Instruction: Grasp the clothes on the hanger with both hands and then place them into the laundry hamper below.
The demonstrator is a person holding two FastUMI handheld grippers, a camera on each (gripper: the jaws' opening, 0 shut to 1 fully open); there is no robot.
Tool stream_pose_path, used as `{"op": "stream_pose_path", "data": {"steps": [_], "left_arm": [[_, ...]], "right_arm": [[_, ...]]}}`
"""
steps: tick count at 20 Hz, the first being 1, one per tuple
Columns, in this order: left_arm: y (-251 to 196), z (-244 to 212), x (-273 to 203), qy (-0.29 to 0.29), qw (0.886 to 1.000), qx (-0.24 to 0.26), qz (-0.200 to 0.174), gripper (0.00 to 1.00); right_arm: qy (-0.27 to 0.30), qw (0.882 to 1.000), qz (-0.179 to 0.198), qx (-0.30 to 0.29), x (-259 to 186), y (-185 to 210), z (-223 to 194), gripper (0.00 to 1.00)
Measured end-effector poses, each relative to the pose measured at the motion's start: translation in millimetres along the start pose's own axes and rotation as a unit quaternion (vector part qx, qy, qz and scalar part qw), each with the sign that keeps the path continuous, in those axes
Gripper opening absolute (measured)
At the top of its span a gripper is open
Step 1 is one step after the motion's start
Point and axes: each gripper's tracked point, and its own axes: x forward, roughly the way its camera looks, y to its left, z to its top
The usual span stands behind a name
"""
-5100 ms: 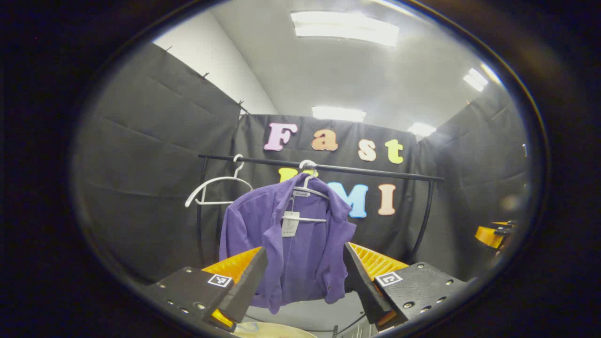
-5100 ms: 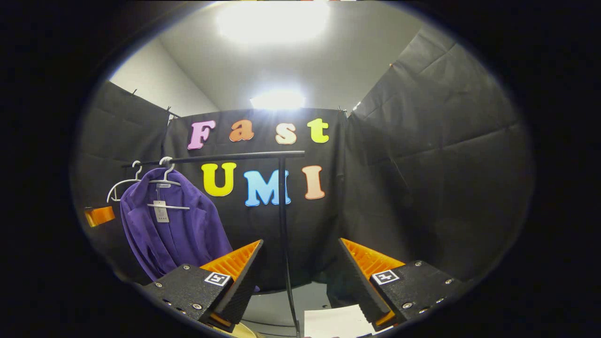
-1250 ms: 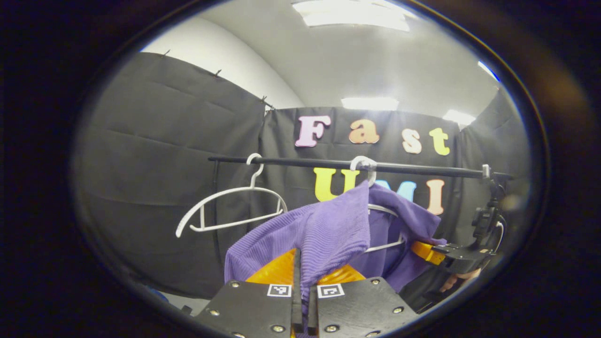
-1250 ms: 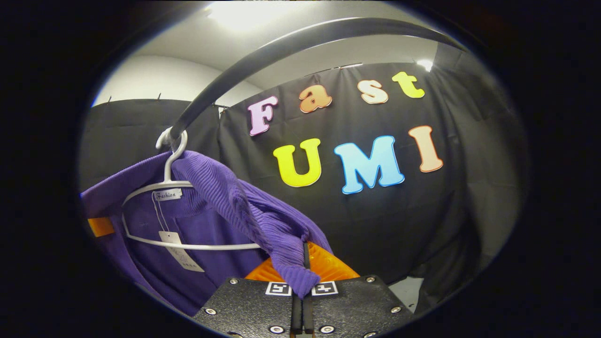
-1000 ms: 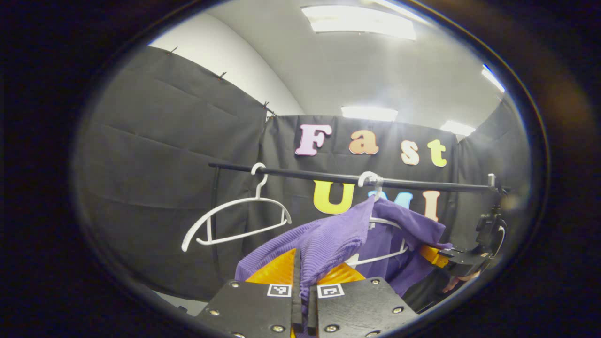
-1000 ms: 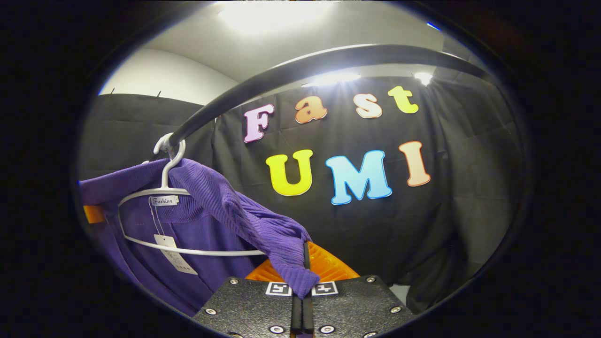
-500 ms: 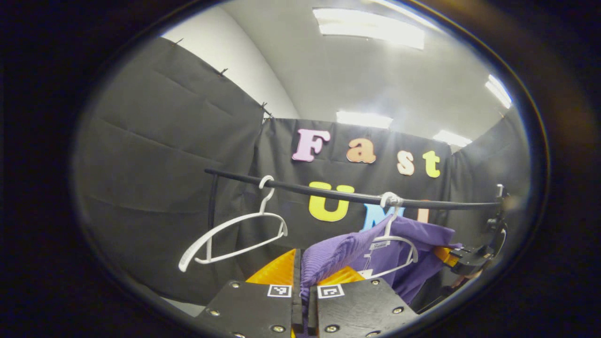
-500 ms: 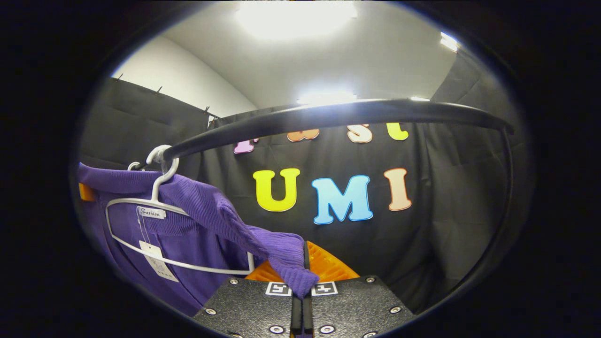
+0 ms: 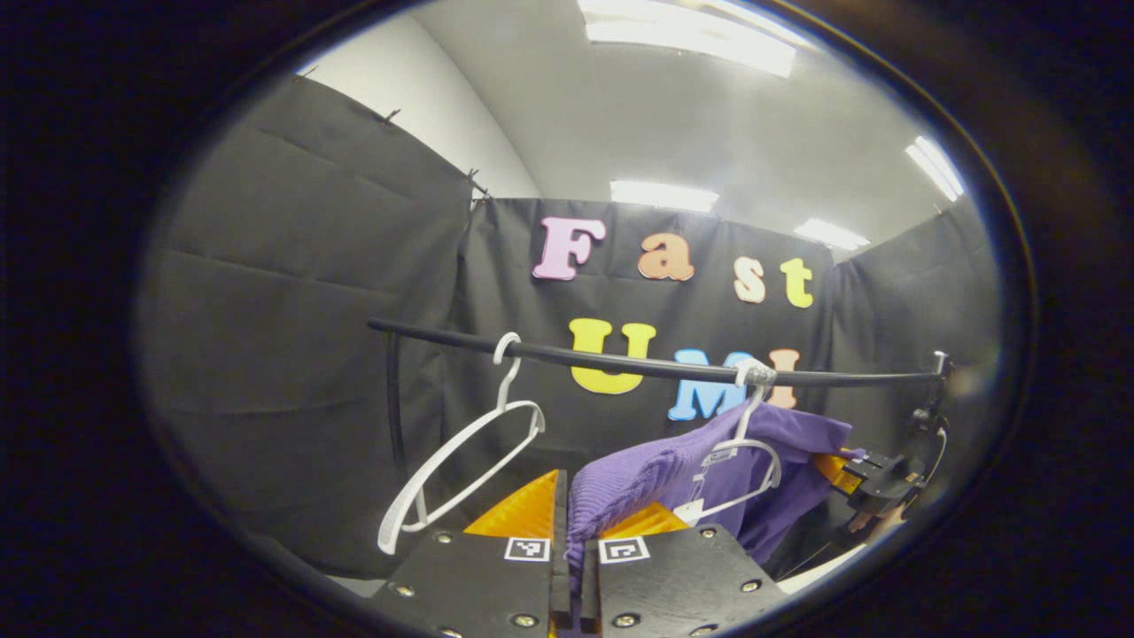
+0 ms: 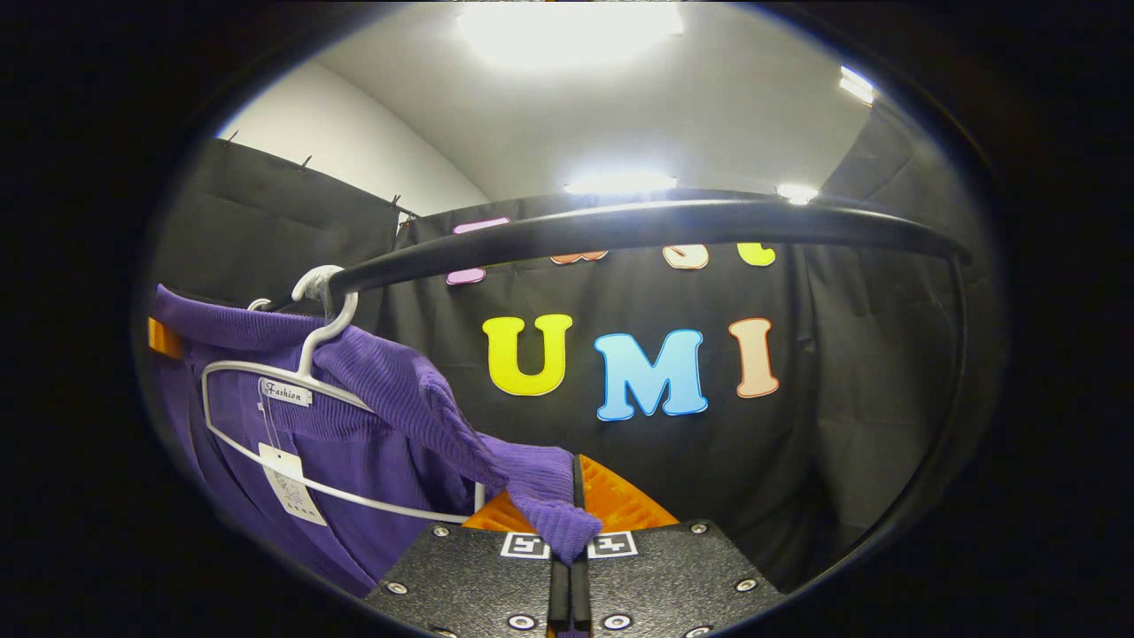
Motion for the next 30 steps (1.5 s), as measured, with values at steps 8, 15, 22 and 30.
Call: {"op": "stream_pose_path", "data": {"steps": [8,15,22,30], "left_arm": [[14.6,26.3,-1.6,0.047,0.993,0.110,-0.016,0.05],[24.8,24.5,13.2,0.064,0.986,0.152,-0.030,0.05],[55.3,7.9,39.6,0.081,0.990,0.101,-0.046,0.05],[76.4,-34.9,57.1,0.108,0.991,0.063,-0.044,0.05]], "right_arm": [[0.014,1.000,0.021,0.007,-1.5,16.4,-14.6,0.01],[0.017,0.999,0.023,0.016,-7.8,21.5,-13.5,0.02],[0.015,0.999,0.025,0.013,-6.0,29.8,-10.1,0.02],[0.012,0.999,0.029,0.004,-3.4,36.1,-6.5,0.02]]}}
